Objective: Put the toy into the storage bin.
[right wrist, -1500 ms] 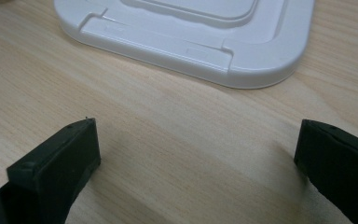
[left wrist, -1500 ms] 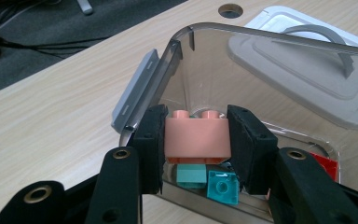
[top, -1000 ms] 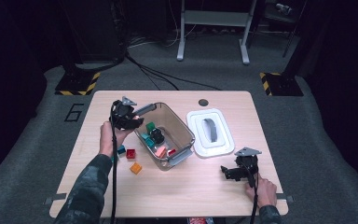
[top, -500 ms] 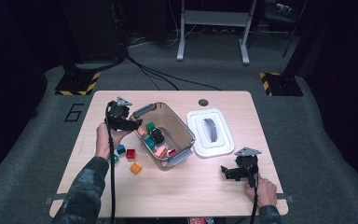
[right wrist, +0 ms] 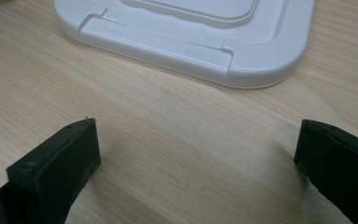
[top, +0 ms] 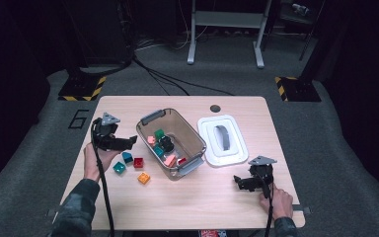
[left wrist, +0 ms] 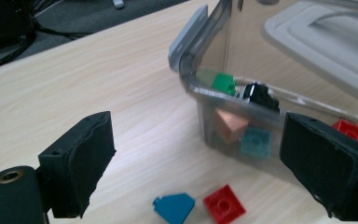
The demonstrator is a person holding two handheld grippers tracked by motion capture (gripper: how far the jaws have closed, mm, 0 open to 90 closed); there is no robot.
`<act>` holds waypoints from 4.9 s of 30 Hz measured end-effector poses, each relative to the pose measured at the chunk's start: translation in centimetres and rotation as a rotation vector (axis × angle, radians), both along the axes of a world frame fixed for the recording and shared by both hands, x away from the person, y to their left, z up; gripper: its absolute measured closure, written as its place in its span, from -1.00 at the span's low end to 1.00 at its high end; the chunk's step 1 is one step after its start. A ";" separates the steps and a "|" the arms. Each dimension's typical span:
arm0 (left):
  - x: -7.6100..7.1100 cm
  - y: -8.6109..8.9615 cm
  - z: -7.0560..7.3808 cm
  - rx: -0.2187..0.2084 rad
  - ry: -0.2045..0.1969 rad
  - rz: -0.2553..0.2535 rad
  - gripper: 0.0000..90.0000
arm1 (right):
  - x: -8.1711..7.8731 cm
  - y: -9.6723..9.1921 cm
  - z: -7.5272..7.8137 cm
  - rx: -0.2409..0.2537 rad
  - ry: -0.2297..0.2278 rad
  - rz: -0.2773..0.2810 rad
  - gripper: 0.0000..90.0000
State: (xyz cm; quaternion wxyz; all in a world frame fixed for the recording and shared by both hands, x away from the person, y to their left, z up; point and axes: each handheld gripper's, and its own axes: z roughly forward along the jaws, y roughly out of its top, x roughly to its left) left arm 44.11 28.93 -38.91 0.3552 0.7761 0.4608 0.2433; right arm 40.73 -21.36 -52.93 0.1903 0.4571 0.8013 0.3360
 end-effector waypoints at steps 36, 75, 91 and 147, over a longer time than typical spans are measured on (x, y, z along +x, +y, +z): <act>-1.0 4.7 -10.9 -0.047 0.232 0.081 -0.38 | 0.0 0.0 0.0 0.000 0.000 0.000 -1.00; -2.1 3.2 -8.7 -0.003 0.185 0.023 0.31 | 0.0 0.0 0.0 0.000 0.000 0.000 -1.00; -2.3 2.1 -4.3 0.002 0.136 -0.001 0.31 | 0.0 0.0 0.0 0.000 0.000 0.000 -1.00; -3.0 -11.6 0.9 -0.017 0.103 -0.365 0.30 | 0.0 0.0 0.0 0.000 0.000 0.000 -1.00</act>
